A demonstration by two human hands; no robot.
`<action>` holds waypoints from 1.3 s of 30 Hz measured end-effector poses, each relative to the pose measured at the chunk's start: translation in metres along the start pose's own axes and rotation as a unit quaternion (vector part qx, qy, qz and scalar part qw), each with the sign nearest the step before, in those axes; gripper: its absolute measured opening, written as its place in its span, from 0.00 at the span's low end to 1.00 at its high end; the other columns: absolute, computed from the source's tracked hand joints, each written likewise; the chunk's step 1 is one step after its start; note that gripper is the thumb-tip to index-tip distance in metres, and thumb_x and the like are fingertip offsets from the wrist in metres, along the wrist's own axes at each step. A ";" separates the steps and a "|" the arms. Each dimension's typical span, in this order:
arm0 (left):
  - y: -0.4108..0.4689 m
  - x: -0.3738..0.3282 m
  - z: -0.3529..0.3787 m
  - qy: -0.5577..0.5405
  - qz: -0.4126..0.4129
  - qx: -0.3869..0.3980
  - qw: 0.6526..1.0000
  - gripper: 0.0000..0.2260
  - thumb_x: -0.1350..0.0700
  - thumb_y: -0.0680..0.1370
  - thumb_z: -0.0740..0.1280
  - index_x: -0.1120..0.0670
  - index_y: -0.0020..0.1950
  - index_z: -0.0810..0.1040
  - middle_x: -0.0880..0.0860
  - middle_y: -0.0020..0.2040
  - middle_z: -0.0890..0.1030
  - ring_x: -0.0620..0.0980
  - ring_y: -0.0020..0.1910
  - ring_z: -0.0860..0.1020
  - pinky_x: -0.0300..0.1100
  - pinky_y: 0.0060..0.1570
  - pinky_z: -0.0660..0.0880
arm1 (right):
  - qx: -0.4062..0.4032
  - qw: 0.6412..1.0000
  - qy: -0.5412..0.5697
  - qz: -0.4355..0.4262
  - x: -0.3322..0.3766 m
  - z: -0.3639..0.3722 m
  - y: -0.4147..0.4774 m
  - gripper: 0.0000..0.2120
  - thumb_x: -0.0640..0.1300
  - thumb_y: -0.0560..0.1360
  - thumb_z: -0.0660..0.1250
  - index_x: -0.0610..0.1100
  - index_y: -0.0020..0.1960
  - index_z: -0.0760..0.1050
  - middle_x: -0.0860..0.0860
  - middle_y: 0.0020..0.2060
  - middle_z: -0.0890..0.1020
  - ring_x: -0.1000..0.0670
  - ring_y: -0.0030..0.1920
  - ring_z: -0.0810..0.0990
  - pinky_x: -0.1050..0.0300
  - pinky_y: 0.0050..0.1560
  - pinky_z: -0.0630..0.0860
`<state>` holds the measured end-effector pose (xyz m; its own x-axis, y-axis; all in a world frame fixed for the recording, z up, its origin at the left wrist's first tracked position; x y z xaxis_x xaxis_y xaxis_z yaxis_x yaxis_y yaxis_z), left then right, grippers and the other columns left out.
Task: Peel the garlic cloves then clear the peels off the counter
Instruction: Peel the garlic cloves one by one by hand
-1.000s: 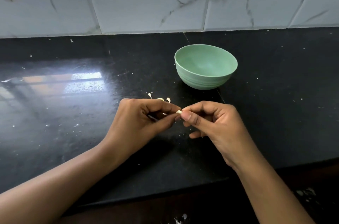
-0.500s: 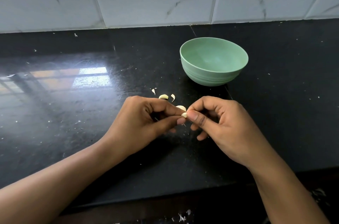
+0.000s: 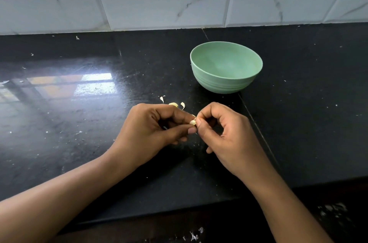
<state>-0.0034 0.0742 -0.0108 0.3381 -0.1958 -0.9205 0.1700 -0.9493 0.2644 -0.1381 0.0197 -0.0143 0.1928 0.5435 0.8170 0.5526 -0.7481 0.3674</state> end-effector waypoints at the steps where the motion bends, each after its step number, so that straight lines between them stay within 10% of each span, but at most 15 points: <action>1: 0.000 -0.001 -0.001 0.007 0.011 -0.005 1.000 0.06 0.53 0.65 0.75 0.49 0.41 0.84 0.46 0.33 0.84 0.42 0.29 0.81 0.33 0.31 0.76 | -0.002 1.000 0.008 0.001 0.001 0.000 0.000 0.05 0.39 0.75 0.66 0.41 0.40 0.75 0.56 0.34 0.79 0.61 0.33 0.79 0.54 0.31 0.76; 10: 0.002 -0.004 -0.012 -0.068 0.025 -0.091 0.993 0.07 0.59 0.66 0.75 0.56 0.43 0.83 0.54 0.36 0.84 0.46 0.29 0.80 0.37 0.31 0.77 | -0.041 0.995 -0.080 0.038 -0.014 -0.010 0.002 0.05 0.42 0.72 0.70 0.46 0.38 0.77 0.55 0.32 0.76 0.52 0.31 0.76 0.47 0.33 0.77; 18: 0.005 0.011 -0.003 -0.106 -0.114 -0.027 0.987 0.06 0.58 0.68 0.71 0.53 0.44 0.84 0.51 0.32 0.82 0.46 0.25 0.78 0.35 0.23 0.74 | -0.047 0.997 -0.005 0.068 -0.017 -0.024 0.007 0.07 0.35 0.71 0.73 0.45 0.39 0.78 0.50 0.33 0.81 0.51 0.34 0.80 0.54 0.31 0.81; 39: 0.003 0.010 0.003 0.011 -0.083 0.039 0.996 0.07 0.50 0.66 0.71 0.50 0.41 0.84 0.49 0.26 0.80 0.46 0.24 0.78 0.36 0.25 0.74 | 0.039 0.998 -0.043 0.018 0.001 -0.021 0.007 0.03 0.42 0.70 0.74 0.49 0.41 0.83 0.54 0.33 0.81 0.56 0.33 0.77 0.65 0.35 0.72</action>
<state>-0.0026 0.0684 -0.0203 0.3312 -0.0305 -0.9431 0.1531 -0.9845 0.0857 -0.1512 0.0069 -0.0011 0.2815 0.5495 0.7866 0.6039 -0.7385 0.2998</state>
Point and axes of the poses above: each hand's wrist, its own y-axis towards the middle knuckle, its own z-axis out of the palm, x = y × z, the point moved 5 cm from there along y, towards the middle knuckle
